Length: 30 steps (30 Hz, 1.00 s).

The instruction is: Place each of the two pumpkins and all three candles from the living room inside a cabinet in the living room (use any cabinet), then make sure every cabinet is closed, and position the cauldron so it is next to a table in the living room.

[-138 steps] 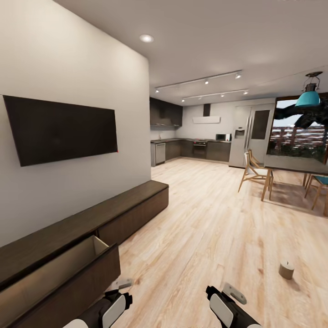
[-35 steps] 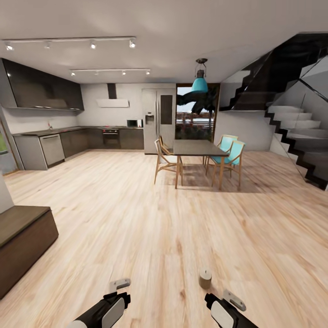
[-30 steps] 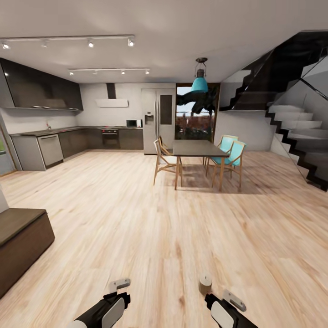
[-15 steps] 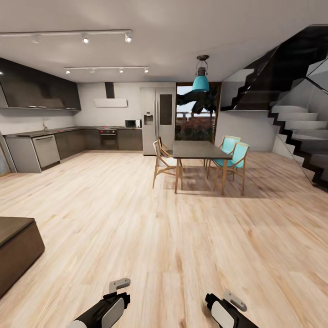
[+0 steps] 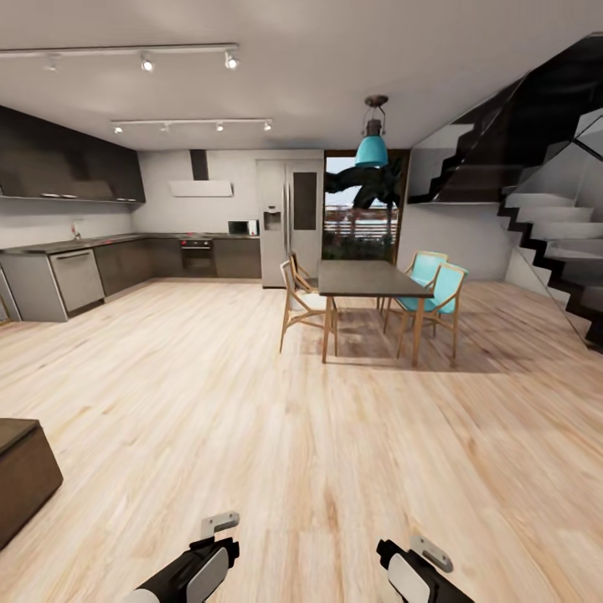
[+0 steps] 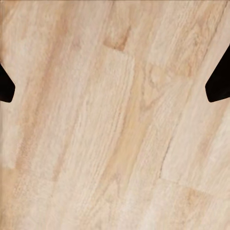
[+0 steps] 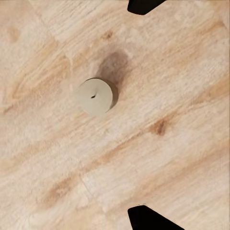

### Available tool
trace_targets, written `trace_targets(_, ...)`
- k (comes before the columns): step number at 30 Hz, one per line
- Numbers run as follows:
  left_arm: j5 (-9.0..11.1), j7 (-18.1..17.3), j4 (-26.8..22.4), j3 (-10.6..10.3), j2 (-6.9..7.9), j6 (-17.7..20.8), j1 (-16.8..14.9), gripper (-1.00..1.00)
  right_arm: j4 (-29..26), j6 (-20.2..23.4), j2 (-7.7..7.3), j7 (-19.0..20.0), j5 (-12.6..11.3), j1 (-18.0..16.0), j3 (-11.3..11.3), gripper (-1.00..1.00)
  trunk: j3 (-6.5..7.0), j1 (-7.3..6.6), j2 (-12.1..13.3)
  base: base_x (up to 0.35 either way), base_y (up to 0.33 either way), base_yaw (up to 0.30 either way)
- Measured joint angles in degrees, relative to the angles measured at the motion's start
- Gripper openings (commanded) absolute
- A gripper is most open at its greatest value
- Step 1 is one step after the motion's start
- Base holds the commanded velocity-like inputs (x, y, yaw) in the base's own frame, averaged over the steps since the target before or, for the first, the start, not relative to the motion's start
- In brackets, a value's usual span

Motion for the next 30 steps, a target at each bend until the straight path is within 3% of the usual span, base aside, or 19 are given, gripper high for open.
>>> trace_targets(10,-0.02,-0.10,0.00,0.00,-0.42,0.02,0.00,1.00,0.06,0.00,-0.07,-0.02,0.02,0.00,0.01,1.00,0.00,0.01,0.00,0.280,-0.161,0.000)
trace_targets(24,0.46,-0.21,-0.84,0.36,-0.29,0.46,-0.14,1.00,0.06,0.13,-0.01,0.00,0.01,0.00,0.03,1.00,0.00,0.02,0.00,0.158,-0.137,0.000)
trace_targets(26,0.87,-0.22,-2.89,0.93,-0.07,1.01,-0.49,1.00,0.06,0.12,-0.01,0.00,0.04,0.00,0.03,1.00,0.00,0.03,0.00,0.036,-0.020,0.000)
trace_targets(30,2.42,-0.41,-11.99,3.86,0.61,4.93,-0.45,1.00,0.06,0.12,0.02,0.03,0.06,0.00,0.10,1.00,0.00,0.03,0.00,0.010,-0.006,0.000)
